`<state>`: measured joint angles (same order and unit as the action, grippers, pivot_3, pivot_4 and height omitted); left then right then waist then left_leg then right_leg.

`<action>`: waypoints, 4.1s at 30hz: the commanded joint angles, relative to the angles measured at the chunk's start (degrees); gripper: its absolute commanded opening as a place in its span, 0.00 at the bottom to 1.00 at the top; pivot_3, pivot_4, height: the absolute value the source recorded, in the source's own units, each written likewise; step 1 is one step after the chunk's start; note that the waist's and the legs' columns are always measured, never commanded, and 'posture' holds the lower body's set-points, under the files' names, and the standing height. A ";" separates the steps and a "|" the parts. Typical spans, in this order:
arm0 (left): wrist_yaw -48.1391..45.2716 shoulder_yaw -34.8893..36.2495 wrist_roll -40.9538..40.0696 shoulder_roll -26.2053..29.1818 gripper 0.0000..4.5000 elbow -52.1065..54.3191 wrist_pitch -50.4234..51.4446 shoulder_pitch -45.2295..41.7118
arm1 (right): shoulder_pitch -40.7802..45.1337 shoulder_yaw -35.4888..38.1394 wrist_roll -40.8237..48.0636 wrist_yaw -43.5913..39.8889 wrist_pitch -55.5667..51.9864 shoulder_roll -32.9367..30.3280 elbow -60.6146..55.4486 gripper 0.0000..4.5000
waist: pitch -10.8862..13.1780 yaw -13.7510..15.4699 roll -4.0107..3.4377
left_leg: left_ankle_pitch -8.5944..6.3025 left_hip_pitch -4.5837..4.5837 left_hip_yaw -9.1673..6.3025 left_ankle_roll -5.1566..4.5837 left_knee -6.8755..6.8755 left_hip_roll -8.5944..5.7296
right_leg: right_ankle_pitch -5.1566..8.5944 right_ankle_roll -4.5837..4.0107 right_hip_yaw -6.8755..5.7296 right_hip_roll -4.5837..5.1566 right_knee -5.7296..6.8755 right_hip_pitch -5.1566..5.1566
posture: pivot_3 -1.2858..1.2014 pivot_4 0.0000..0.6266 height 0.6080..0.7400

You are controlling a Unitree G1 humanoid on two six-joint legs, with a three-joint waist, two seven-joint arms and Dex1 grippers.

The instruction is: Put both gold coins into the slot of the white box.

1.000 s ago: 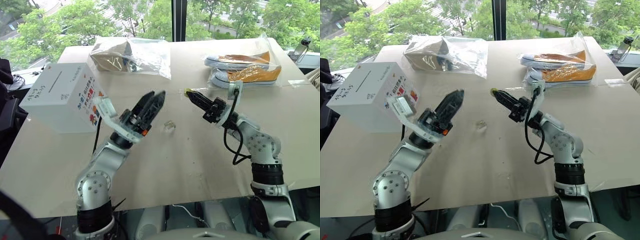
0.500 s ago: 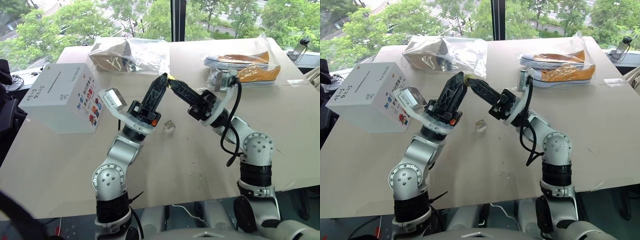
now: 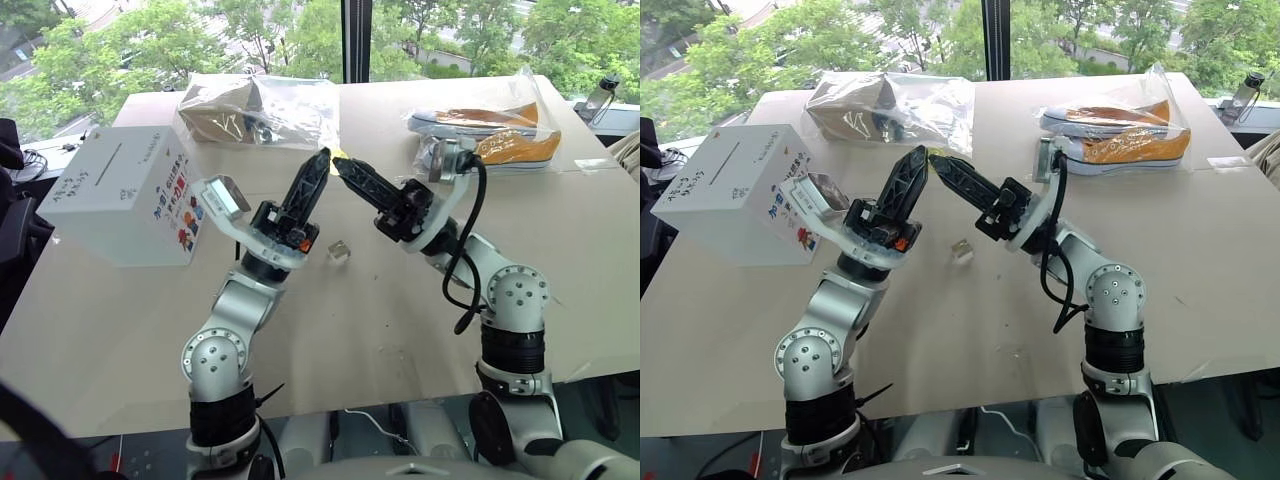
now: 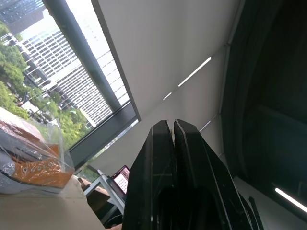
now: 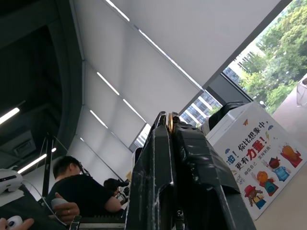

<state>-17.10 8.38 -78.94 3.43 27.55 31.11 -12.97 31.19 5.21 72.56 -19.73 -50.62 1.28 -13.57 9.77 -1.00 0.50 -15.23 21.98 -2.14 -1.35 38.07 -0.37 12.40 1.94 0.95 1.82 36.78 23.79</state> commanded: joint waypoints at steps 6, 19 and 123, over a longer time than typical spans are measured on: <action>-1.47 -2.84 -0.69 0.53 0.03 1.60 1.08 0.50 | 0.52 -1.55 0.24 -0.58 0.96 -0.74 -2.54 0.00 | 0.00 0.02 0.00 | 0.00 0.01 0.00 0.00 0.00 0.00 | 0.00 0.00 0.01 0.01 -0.02 0.00 | 0.52 0.24 1.00; -0.61 -1.78 -1.82 0.69 0.00 -0.52 0.47 -0.55 | 0.53 -0.99 0.04 1.73 3.11 -0.84 -2.43 0.99 | 0.00 -0.06 0.00 | -0.01 0.02 0.00 -0.01 -0.01 0.01 | 0.01 0.01 0.00 0.00 -0.04 0.01 | 0.52 0.24 1.00; -15.54 28.64 29.83 41.83 0.60 -0.40 10.95 1.54 | 2.43 -20.63 -56.61 -27.28 38.23 -16.50 15.88 1.00 | 0.27 -1.28 1.03 | 0.36 0.78 0.13 0.69 -0.56 -0.40 | 0.06 0.16 0.13 1.01 0.92 1.50 | 0.52 0.24 1.00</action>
<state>-26.47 38.29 -44.32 43.76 20.42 38.79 -17.37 34.42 -12.95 21.24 -49.22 -16.14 -15.58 0.96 10.03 -2.28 1.52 -14.87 22.76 -1.97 -0.66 37.51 -0.77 12.45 2.09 1.14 2.82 37.70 25.32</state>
